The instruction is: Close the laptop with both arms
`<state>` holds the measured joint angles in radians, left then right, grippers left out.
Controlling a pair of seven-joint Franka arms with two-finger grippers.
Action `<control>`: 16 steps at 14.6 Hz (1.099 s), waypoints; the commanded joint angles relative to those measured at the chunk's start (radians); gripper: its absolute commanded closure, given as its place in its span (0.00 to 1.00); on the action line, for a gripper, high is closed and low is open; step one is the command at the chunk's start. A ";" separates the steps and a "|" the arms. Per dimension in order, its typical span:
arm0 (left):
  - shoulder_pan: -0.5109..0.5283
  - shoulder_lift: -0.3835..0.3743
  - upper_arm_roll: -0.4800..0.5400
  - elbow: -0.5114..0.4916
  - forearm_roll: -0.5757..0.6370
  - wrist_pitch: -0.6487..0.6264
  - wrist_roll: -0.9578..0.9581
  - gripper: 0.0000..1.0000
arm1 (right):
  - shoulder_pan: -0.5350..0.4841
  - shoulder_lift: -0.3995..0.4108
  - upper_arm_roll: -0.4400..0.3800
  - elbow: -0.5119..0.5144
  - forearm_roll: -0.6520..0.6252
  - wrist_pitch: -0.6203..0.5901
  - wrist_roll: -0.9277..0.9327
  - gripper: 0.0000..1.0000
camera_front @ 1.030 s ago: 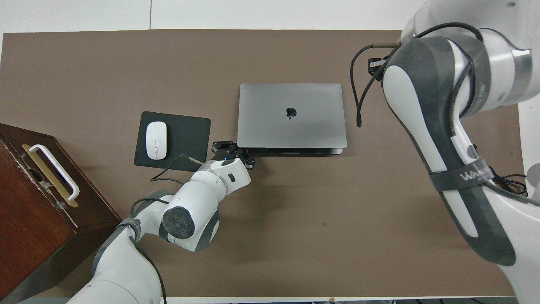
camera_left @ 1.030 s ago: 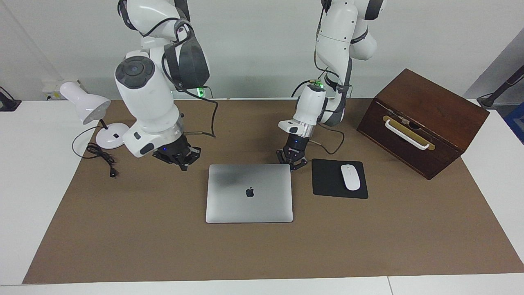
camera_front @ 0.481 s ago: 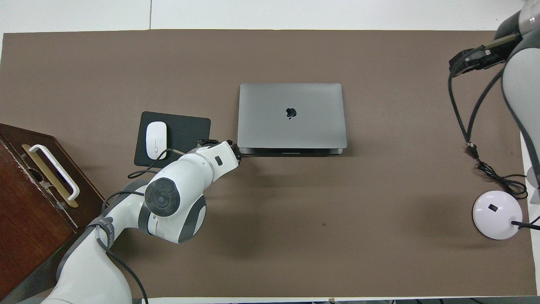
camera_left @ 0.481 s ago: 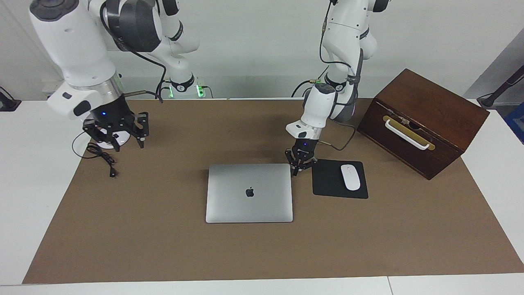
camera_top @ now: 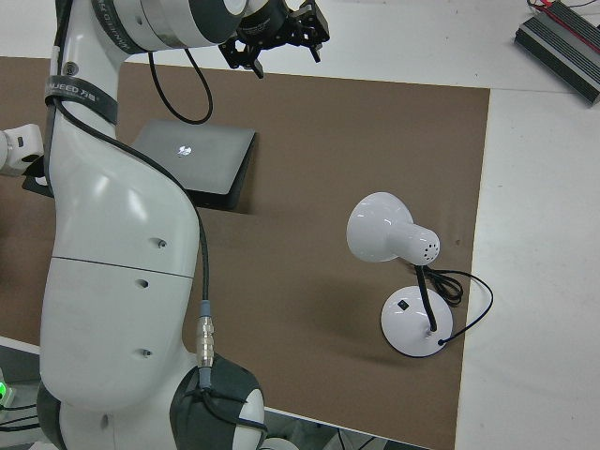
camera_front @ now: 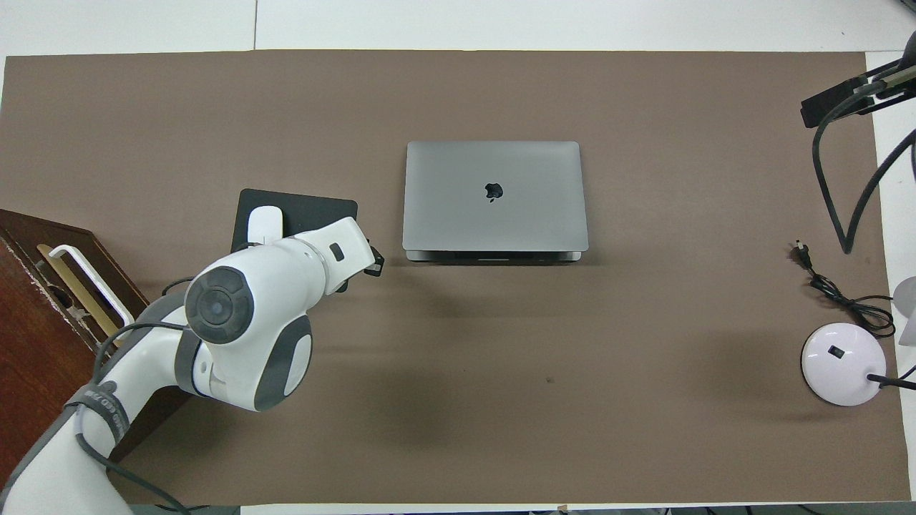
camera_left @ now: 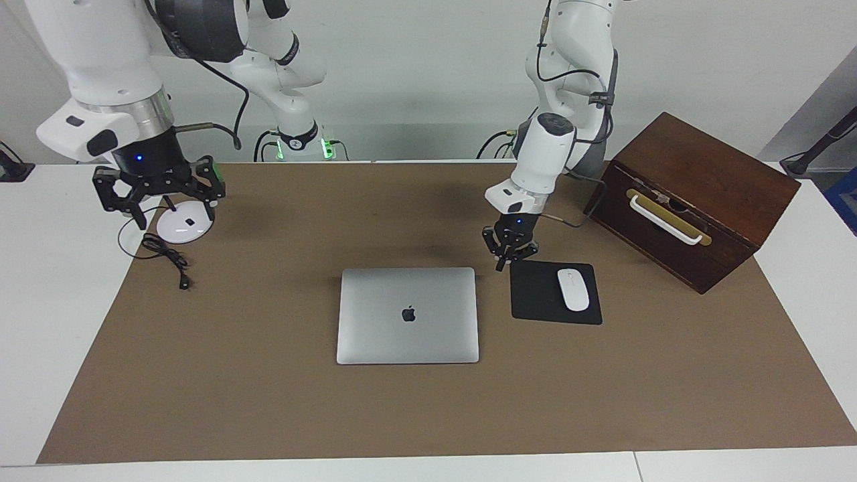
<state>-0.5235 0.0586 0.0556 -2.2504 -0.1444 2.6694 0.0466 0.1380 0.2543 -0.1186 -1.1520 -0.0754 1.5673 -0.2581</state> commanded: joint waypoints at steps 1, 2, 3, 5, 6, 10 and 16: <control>0.057 -0.034 0.000 0.075 -0.001 -0.161 -0.022 1.00 | -0.005 -0.049 0.020 -0.012 -0.003 -0.024 -0.010 0.00; 0.074 -0.033 0.001 0.124 -0.001 -0.227 -0.052 1.00 | -0.014 -0.064 0.023 -0.023 0.006 -0.017 -0.013 0.00; 0.095 -0.028 0.003 0.173 0.000 -0.294 -0.066 0.99 | -0.037 -0.076 0.037 -0.040 0.052 -0.021 -0.007 0.00; 0.146 -0.023 0.004 0.253 0.000 -0.409 -0.070 0.33 | -0.113 -0.153 0.082 -0.197 0.118 0.012 0.029 0.00; 0.178 -0.023 0.006 0.282 0.005 -0.458 -0.062 0.00 | -0.132 -0.196 0.105 -0.280 0.121 0.049 0.072 0.00; 0.287 -0.030 0.006 0.437 0.047 -0.705 -0.019 0.00 | -0.175 -0.259 0.180 -0.367 0.105 -0.022 0.284 0.00; 0.378 -0.022 0.007 0.655 0.138 -0.969 0.029 0.00 | -0.178 -0.259 0.180 -0.356 0.063 -0.030 0.218 0.00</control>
<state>-0.1764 0.0222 0.0710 -1.6739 -0.0293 1.7904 0.0636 -0.0222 0.0170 0.0429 -1.4848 0.0051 1.5372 -0.0180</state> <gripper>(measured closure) 0.000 0.000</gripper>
